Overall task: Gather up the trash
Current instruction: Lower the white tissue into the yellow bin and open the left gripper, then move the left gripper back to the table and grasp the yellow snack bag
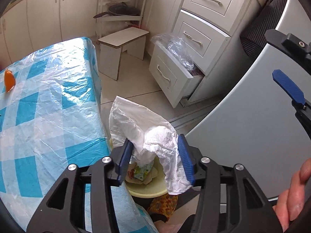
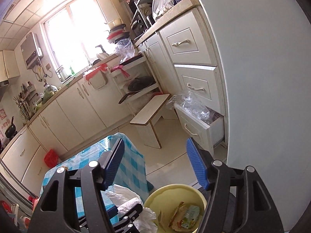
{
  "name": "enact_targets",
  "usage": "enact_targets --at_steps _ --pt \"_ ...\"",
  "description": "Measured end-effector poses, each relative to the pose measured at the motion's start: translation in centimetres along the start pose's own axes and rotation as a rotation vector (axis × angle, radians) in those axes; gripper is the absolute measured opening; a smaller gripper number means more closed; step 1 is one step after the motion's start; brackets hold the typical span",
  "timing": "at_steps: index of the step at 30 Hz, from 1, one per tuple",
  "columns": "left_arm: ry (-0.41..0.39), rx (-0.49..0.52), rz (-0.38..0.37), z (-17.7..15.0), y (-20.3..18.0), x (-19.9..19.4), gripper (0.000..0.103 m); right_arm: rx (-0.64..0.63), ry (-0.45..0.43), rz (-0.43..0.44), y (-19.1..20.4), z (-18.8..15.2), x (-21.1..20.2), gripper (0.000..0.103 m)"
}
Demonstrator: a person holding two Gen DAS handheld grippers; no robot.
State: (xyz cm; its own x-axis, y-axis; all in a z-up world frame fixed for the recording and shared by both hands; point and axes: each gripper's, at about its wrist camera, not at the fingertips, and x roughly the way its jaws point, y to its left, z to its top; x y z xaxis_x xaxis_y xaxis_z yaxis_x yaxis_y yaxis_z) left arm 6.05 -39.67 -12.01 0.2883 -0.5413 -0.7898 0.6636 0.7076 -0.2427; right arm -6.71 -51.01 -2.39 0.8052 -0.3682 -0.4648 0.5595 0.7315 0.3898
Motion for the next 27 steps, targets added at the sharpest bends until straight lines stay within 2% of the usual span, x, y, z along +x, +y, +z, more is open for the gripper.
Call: enact_targets --at_steps 7,14,21,27 --pt "-0.026 0.005 0.014 -0.2 0.4 -1.5 0.056 -0.026 0.000 0.012 0.7 -0.3 -0.4 0.066" --pt "-0.062 -0.013 0.060 -0.9 2.1 -4.4 0.061 -0.039 0.003 0.012 1.4 -0.4 0.0 0.069" --pt "-0.114 -0.020 0.132 -3.0 4.6 -9.0 0.068 -0.071 0.016 0.020 2.6 -0.8 0.5 0.069" --pt "-0.159 -0.033 0.228 -5.8 8.3 -13.6 0.071 -0.123 0.035 0.034 4.6 -1.5 1.0 0.070"
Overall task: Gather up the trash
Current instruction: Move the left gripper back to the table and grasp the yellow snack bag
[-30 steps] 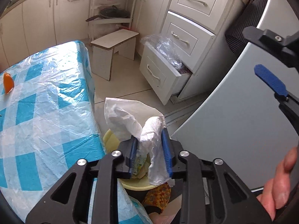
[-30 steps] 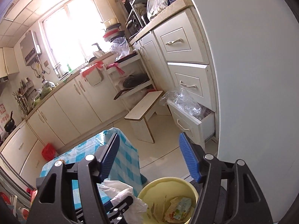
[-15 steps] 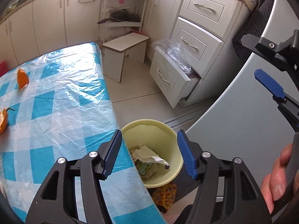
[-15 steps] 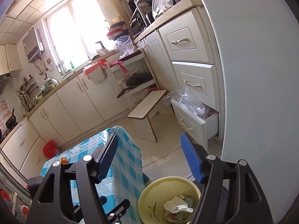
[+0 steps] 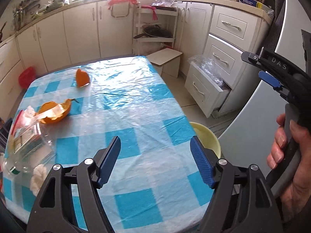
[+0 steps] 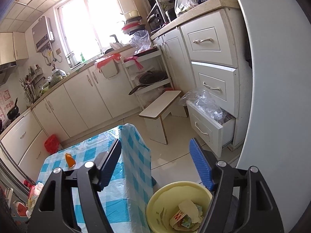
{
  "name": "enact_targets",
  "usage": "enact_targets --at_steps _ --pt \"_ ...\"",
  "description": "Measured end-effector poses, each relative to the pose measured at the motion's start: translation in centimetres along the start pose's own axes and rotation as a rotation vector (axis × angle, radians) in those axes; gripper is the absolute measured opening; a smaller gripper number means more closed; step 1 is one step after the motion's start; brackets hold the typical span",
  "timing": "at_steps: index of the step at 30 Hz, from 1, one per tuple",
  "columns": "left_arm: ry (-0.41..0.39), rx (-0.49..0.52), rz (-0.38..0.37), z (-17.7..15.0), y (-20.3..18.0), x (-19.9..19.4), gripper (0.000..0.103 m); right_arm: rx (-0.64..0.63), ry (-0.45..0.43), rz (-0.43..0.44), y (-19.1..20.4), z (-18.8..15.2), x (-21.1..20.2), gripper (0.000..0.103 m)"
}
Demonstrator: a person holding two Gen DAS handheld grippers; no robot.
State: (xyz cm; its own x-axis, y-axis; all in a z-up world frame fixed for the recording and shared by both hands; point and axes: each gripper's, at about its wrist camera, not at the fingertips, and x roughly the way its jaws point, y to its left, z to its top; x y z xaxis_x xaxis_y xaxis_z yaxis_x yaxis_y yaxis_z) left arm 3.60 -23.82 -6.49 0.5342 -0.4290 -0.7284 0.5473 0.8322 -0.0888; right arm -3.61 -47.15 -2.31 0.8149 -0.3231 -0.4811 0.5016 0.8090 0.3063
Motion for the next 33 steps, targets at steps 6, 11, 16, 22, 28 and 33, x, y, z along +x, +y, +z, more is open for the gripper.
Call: enact_targets --at_steps 6,11,16,22,28,33 --pt "-0.024 -0.053 0.096 -1.4 5.5 -2.8 0.071 -0.079 0.027 0.026 2.8 -0.7 0.8 0.072" --pt "-0.070 -0.110 0.205 -1.9 10.1 -5.2 0.073 -0.136 0.045 0.041 4.7 -1.5 1.4 0.073" --pt "-0.093 -0.200 0.347 -1.5 14.9 -6.0 0.081 -0.162 0.062 0.052 5.7 -1.9 1.7 0.073" --pt "-0.066 -0.216 0.454 -0.5 18.3 -3.7 0.083 -0.187 0.080 0.061 6.5 -2.6 2.2 0.073" --pt "-0.014 -0.198 0.530 0.0 20.0 -1.1 0.083 -0.191 0.090 0.073 6.7 -2.7 2.3 0.073" --pt "-0.004 -0.207 0.502 0.3 21.2 -0.6 0.083 -0.201 0.099 0.090 7.3 -2.9 2.5 0.073"
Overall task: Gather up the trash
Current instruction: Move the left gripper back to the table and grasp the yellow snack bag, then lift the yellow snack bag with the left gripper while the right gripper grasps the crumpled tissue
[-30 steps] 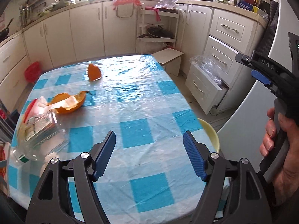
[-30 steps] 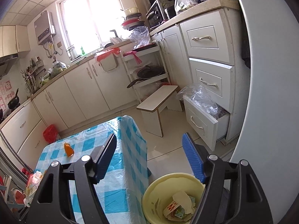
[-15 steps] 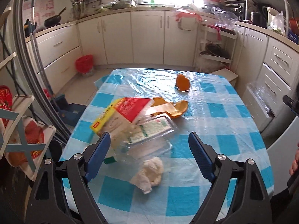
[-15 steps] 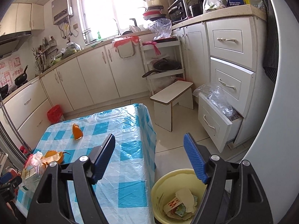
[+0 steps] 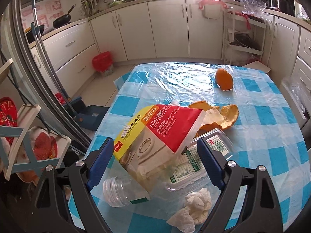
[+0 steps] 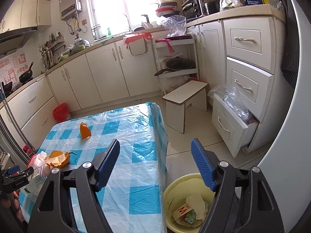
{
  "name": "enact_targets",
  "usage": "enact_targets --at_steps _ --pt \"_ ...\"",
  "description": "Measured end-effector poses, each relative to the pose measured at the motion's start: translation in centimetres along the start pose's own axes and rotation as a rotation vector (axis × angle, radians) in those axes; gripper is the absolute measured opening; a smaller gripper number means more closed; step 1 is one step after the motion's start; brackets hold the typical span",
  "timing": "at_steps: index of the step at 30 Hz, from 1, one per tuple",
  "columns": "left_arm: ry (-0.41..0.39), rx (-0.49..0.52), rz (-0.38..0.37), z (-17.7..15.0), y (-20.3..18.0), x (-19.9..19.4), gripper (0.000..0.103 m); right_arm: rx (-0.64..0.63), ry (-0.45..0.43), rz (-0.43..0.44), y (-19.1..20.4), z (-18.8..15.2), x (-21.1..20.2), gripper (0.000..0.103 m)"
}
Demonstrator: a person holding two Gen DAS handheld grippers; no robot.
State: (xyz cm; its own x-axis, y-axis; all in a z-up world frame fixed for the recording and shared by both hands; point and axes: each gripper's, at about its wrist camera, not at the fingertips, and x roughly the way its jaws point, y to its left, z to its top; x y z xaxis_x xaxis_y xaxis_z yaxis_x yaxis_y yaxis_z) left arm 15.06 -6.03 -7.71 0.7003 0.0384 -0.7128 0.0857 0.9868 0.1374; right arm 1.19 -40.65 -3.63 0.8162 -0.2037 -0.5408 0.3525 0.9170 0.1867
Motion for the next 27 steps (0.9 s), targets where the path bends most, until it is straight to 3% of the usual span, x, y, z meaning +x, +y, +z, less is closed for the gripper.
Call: enact_targets --at_steps 2,6,7,15,27 --pt "0.006 -0.009 -0.021 0.0 0.4 0.2 0.074 -0.008 0.004 0.008 0.3 -0.1 0.1 0.073" --pt "0.030 -0.045 -0.088 0.1 1.4 0.6 0.028 -0.029 0.016 0.021 1.0 -0.3 0.3 0.073" --pt "0.032 -0.043 -0.100 0.1 1.5 0.5 0.022 -0.035 0.020 0.024 1.2 -0.4 0.4 0.073" --pt "-0.047 -0.067 -0.115 0.0 3.4 -2.0 0.012 -0.086 0.058 0.052 2.9 -1.2 1.1 0.073" --pt "-0.148 -0.138 -0.141 0.2 6.5 -5.7 0.010 -0.192 0.116 0.104 6.2 -2.8 2.1 0.075"
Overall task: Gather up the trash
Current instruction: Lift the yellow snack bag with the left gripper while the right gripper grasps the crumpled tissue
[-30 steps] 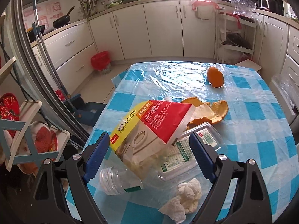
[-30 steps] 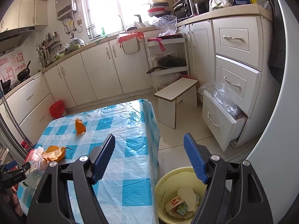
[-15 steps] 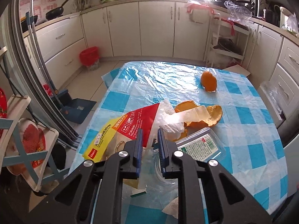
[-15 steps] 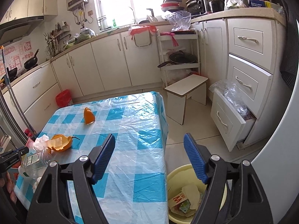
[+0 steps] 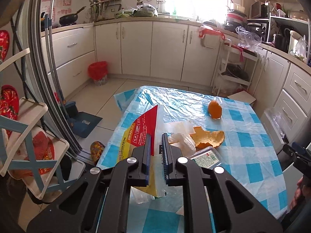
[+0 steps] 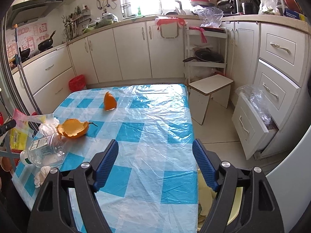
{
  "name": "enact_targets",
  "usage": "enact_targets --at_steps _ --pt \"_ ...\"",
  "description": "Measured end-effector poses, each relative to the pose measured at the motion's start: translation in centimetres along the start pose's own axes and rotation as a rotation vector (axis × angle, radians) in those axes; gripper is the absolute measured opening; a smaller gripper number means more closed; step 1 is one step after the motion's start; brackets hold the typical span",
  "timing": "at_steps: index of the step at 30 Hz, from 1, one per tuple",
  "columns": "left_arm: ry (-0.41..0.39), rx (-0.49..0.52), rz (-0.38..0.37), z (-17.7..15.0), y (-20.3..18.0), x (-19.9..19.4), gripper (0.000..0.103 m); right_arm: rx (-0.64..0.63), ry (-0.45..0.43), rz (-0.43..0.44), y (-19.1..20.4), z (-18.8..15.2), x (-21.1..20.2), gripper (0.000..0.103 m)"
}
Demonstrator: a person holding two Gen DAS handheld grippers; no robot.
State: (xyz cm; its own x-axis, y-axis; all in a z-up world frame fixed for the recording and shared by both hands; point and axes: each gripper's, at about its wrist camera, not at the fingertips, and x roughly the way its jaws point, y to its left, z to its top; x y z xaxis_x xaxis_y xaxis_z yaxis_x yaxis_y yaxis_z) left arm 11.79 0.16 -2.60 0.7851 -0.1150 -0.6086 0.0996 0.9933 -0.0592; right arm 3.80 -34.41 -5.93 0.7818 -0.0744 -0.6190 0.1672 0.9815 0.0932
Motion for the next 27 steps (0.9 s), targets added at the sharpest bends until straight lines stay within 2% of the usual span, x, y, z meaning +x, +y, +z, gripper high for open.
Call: enact_targets --at_steps 6,12,21,27 --pt "-0.017 0.003 -0.019 -0.1 -0.1 -0.8 0.010 -0.039 0.028 0.023 1.4 -0.5 0.6 0.075" --pt "-0.014 0.010 -0.032 -0.4 -0.4 -0.9 0.010 -0.082 0.070 0.089 3.7 -1.1 1.0 0.077" --pt "-0.020 0.018 -0.050 -1.0 -0.3 -1.5 0.010 -0.283 0.174 0.315 15.0 -4.3 1.8 0.077" --pt "-0.025 0.024 -0.063 -1.2 -0.1 -2.0 0.010 -0.320 0.215 0.373 19.7 -5.3 3.0 0.077"
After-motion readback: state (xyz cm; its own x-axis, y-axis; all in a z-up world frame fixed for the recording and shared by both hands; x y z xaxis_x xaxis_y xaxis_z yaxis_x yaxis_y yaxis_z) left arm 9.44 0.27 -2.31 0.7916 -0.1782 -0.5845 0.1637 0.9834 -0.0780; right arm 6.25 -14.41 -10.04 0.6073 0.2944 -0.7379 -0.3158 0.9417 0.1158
